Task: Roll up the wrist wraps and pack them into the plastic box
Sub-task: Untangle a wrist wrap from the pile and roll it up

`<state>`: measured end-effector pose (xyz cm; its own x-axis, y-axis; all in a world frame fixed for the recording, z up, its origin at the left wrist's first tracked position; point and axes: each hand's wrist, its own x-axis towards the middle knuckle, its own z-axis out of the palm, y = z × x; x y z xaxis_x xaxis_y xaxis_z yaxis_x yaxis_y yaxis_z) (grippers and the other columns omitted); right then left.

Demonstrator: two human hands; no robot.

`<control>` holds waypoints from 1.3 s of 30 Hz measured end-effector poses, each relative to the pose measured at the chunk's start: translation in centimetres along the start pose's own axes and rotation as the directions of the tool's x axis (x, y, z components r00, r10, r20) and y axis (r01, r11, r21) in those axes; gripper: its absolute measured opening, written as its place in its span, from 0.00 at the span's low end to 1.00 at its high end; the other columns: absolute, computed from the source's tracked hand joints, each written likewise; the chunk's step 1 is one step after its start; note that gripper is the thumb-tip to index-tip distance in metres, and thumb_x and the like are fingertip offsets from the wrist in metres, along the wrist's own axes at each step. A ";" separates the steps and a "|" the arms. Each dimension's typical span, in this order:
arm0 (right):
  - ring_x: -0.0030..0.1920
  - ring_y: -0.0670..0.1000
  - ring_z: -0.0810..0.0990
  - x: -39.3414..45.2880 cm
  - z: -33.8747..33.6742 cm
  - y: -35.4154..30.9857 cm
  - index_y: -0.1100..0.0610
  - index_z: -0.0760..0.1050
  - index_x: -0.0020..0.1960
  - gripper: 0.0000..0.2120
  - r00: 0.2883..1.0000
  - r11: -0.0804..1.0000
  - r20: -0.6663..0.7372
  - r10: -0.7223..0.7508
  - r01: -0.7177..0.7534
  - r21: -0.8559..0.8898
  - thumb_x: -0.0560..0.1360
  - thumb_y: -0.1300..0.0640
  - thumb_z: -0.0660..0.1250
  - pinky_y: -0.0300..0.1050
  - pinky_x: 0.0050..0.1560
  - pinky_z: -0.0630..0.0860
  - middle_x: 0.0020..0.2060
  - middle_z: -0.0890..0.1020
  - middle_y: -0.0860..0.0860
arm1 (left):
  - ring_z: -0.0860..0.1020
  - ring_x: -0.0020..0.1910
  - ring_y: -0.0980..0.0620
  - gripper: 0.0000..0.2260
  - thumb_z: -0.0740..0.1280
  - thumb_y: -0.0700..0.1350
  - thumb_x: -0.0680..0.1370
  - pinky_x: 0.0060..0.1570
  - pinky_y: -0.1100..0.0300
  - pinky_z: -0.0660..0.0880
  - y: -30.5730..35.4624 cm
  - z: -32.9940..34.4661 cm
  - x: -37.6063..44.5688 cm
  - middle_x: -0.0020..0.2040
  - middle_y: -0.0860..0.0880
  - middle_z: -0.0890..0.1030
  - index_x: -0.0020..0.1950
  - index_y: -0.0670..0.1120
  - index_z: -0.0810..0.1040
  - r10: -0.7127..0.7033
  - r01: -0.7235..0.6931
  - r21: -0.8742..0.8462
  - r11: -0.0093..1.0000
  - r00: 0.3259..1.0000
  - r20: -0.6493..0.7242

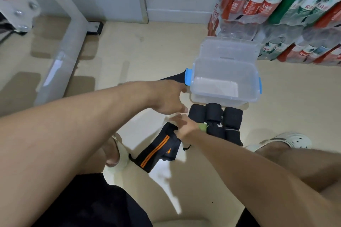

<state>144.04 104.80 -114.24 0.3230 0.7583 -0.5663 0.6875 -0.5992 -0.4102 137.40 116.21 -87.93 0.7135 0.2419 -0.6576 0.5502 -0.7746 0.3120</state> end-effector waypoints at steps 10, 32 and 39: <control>0.75 0.60 0.62 1.7 3.5 -1.4 0.52 0.55 0.81 0.38 0.915 0.726 0.244 -0.322 0.404 -0.557 0.76 0.64 0.67 0.51 0.69 0.67 0.81 0.56 0.54 | 0.68 0.74 0.47 0.32 0.65 0.58 0.81 0.68 0.57 0.65 -6.3 -0.7 -2.2 0.78 0.50 0.66 0.81 0.51 0.59 -0.189 0.191 -0.077 0.979 0.982 0.025; 0.67 0.45 0.76 1.0 -9.1 -16.0 0.46 0.72 0.72 0.28 0.857 0.459 -0.472 0.205 0.342 0.820 0.74 0.45 0.72 0.48 0.70 0.73 0.66 0.78 0.44 | 0.80 0.59 0.41 0.22 0.55 0.64 0.83 0.62 0.46 0.75 -11.1 -2.5 -3.9 0.57 0.42 0.83 0.59 0.45 0.71 -0.483 0.378 -0.718 0.585 0.873 0.066; 0.68 0.42 0.73 -1.3 -9.9 -19.0 0.48 0.68 0.75 0.36 0.821 0.543 -0.571 0.017 0.472 0.694 0.71 0.45 0.77 0.40 0.70 0.70 0.63 0.74 0.41 | 0.83 0.51 0.44 0.19 0.73 0.48 0.78 0.52 0.52 0.79 -12.4 -3.4 -3.0 0.54 0.43 0.85 0.64 0.40 0.79 -0.614 -0.045 -0.980 0.195 0.773 -0.158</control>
<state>136.96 117.70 -98.62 0.6478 0.7591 -0.0637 0.0745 -0.1463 -0.9864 129.94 127.05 -87.50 0.2819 0.7550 -0.5921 0.5001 0.4110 0.7622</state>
